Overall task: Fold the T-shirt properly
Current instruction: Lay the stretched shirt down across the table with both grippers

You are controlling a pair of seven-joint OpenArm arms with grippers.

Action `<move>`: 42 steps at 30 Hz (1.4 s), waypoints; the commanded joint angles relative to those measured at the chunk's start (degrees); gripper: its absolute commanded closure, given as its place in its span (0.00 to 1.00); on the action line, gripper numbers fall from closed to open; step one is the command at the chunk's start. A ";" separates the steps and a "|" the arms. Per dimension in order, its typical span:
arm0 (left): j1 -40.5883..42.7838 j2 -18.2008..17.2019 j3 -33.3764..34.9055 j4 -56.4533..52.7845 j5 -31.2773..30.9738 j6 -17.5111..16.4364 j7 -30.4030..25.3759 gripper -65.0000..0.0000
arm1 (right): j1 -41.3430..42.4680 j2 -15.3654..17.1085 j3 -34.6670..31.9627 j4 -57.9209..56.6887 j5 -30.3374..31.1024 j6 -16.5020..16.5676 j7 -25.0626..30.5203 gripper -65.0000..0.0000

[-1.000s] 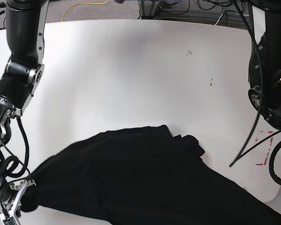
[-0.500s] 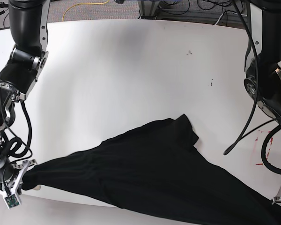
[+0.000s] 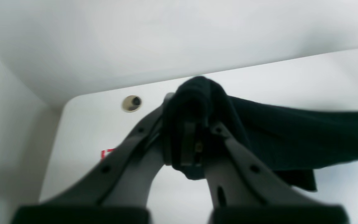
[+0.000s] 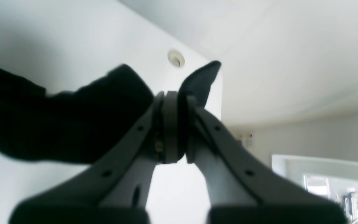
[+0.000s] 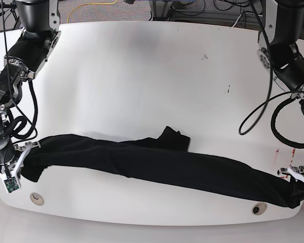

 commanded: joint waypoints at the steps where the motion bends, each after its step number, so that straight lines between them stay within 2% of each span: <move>1: -0.07 -1.52 -0.22 1.23 -0.67 0.29 -1.31 0.99 | 1.08 1.45 0.79 0.60 -0.53 -0.51 1.23 0.98; 5: 1.85 -1.76 -0.56 1.42 -1.17 0.37 -1.17 0.98 | -0.02 1.28 1.45 0.43 -0.52 -0.51 1.28 0.97; 7: 5.53 -1.66 -2.52 1.68 -0.45 0.27 0.14 0.98 | -2.55 0.12 2.75 0.96 -0.93 -0.51 1.44 0.98; 15: 11.76 -1.60 -3.82 2.09 -0.25 0.17 0.56 0.98 | -8.14 -2.57 4.80 1.59 -0.92 -0.51 1.54 0.98; 19: 17.96 -1.71 -4.36 2.00 0.23 -0.14 1.43 0.98 | -12.86 -5.25 5.62 3.02 -1.05 -0.51 0.99 0.98; 37: 31.08 -2.83 -5.67 2.68 0.00 -0.76 1.59 0.98 | -24.09 -10.46 11.54 5.19 -0.94 -0.51 -0.16 0.98; 42: 35.77 -3.49 -6.18 1.57 -0.27 -0.65 1.19 0.99 | -28.69 -12.95 11.77 5.27 -0.97 -0.51 0.12 0.99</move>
